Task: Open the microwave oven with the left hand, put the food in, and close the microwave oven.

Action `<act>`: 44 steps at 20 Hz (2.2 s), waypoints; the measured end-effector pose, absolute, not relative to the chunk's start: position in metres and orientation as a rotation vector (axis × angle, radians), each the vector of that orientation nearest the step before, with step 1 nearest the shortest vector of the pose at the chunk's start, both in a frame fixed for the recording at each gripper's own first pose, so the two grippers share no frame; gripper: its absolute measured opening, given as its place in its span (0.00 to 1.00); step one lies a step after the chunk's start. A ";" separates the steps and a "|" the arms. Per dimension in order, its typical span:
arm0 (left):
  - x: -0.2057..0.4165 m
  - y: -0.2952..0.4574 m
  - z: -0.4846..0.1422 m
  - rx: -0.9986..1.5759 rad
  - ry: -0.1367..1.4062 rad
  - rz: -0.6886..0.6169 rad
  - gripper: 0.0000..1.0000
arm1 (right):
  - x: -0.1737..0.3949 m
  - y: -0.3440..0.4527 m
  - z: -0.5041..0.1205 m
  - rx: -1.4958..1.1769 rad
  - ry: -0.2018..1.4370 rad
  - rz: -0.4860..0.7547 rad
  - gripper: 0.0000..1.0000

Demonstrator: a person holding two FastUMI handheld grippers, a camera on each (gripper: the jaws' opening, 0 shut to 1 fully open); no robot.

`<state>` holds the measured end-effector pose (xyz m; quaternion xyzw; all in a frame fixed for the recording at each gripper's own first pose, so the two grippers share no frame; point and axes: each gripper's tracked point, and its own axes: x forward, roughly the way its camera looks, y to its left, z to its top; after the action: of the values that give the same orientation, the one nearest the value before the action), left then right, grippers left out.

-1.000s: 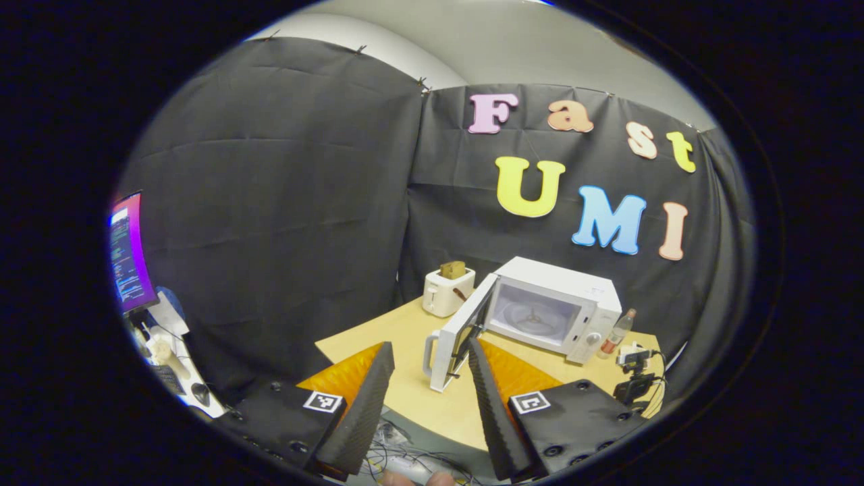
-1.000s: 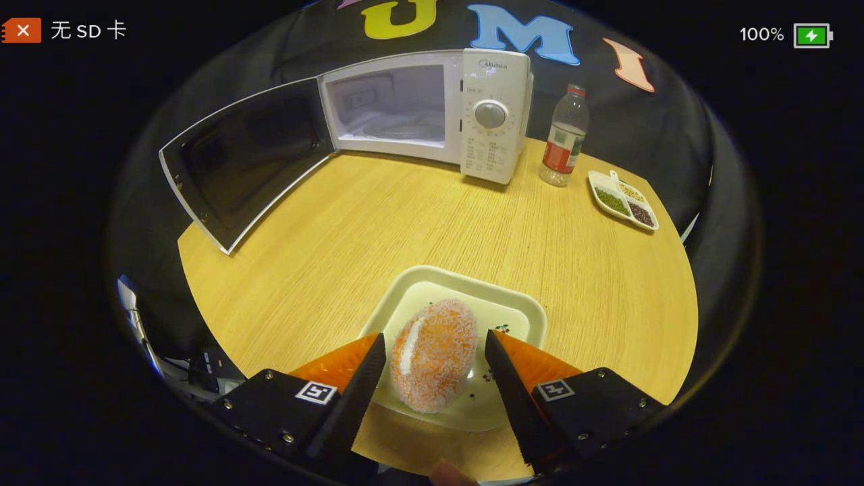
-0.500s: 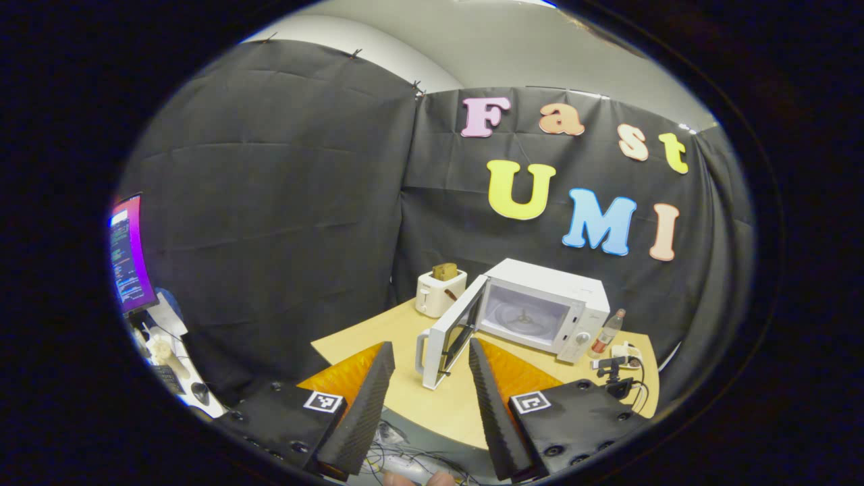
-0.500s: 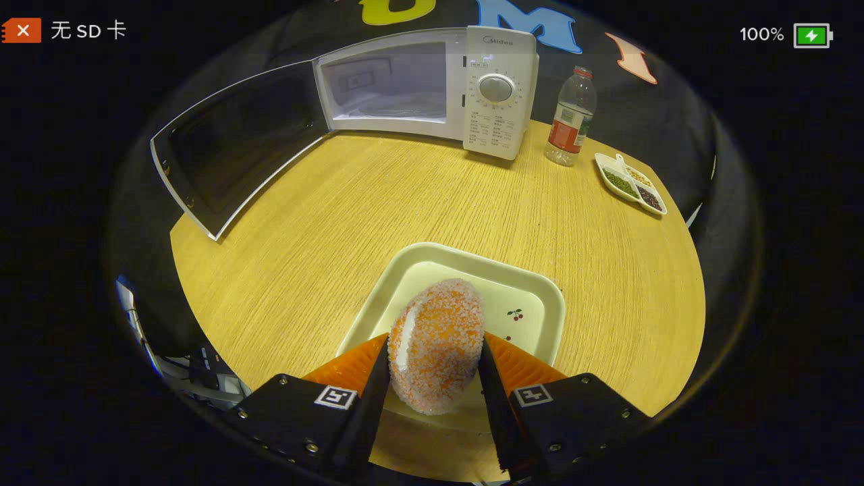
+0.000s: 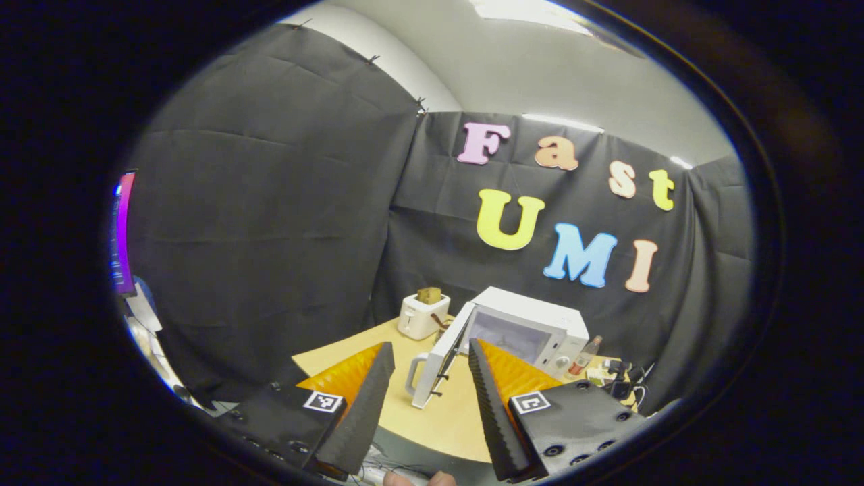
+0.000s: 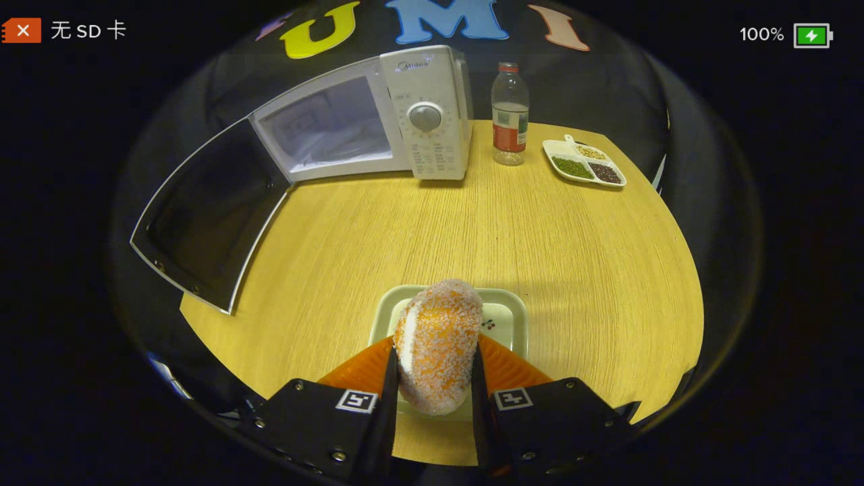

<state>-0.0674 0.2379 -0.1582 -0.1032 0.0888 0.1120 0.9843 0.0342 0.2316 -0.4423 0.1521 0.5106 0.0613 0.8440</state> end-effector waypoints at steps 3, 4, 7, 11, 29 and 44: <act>-0.061 0.242 -0.146 -0.206 0.149 0.157 0.76 | 0.048 0.249 -0.409 0.417 1.009 0.109 0.48; -0.060 0.244 -0.142 -0.202 0.136 0.140 0.75 | 0.054 0.259 -0.397 0.450 0.985 0.113 0.48; -0.058 0.252 -0.128 -0.201 0.108 0.104 0.75 | 0.075 0.288 -0.367 0.525 0.922 0.116 0.48; -0.053 0.257 -0.123 -0.197 0.116 0.080 0.70 | 0.106 0.323 -0.349 0.581 0.890 0.114 0.48; 0.020 0.280 -0.154 -0.168 0.287 0.243 0.76 | 0.318 0.414 -0.387 0.812 0.634 -0.007 0.51; 0.031 0.291 -0.191 -0.127 0.432 0.295 0.70 | 0.409 0.416 -0.452 0.875 0.503 -0.171 0.57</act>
<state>0.0306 0.2913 -0.1909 -0.0628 0.2136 0.1457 0.9640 0.4087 0.4163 -0.4518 0.4186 0.2406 -0.0818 0.8719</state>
